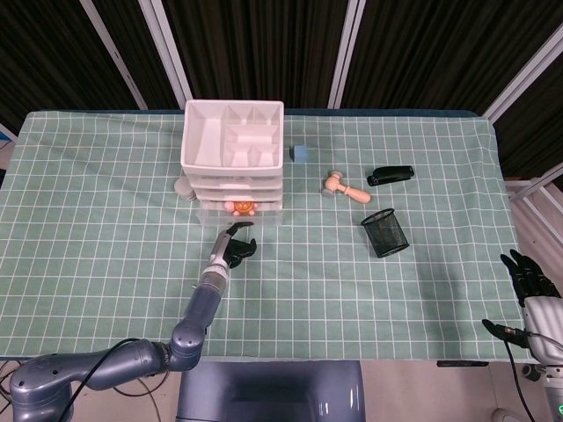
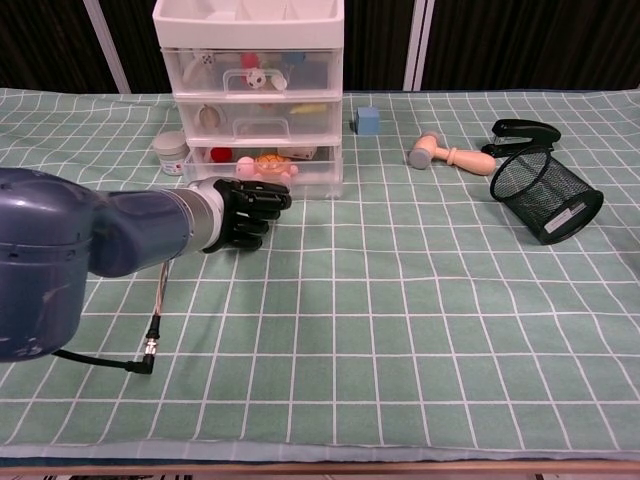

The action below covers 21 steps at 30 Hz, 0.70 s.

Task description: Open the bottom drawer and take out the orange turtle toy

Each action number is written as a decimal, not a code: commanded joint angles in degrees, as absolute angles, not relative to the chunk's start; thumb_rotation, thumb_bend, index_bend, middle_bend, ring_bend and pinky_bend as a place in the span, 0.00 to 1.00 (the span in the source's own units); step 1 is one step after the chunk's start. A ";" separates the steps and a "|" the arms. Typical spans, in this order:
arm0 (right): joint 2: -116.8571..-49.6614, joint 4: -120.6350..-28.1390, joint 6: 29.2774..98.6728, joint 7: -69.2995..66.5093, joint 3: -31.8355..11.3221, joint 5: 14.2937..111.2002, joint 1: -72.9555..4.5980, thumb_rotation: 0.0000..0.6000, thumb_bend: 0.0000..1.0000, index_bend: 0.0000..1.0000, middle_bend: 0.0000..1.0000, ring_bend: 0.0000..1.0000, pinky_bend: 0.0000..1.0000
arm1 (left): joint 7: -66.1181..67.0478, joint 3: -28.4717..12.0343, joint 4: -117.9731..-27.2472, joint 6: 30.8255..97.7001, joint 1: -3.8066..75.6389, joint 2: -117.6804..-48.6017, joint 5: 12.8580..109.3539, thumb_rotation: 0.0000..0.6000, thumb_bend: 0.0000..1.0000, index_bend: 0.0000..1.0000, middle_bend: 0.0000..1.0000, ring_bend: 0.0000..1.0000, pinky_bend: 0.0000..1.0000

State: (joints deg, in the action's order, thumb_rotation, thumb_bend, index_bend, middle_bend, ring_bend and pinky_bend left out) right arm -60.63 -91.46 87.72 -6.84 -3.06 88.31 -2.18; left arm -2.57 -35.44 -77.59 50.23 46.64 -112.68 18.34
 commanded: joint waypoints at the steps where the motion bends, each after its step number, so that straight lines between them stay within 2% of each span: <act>1: -60.63 -91.50 87.75 -6.84 -3.05 88.34 -2.16 1.00 0.01 0.00 0.00 0.00 0.21 | -2.87 -34.74 -80.12 50.94 45.48 -111.45 19.26 1.00 0.53 0.24 1.00 1.00 1.00; 21: -60.65 -91.61 87.86 -7.01 -3.01 88.59 -2.13 1.00 0.01 0.00 0.00 0.00 0.21 | -2.28 -33.19 -86.24 52.41 44.10 -108.35 19.32 1.00 0.53 0.19 1.00 1.00 1.00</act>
State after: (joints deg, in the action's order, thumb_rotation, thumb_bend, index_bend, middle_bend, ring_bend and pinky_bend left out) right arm -60.65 -91.60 87.86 -7.02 -3.01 88.58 -2.13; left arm -2.48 -33.11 -85.33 52.24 44.07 -108.87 18.51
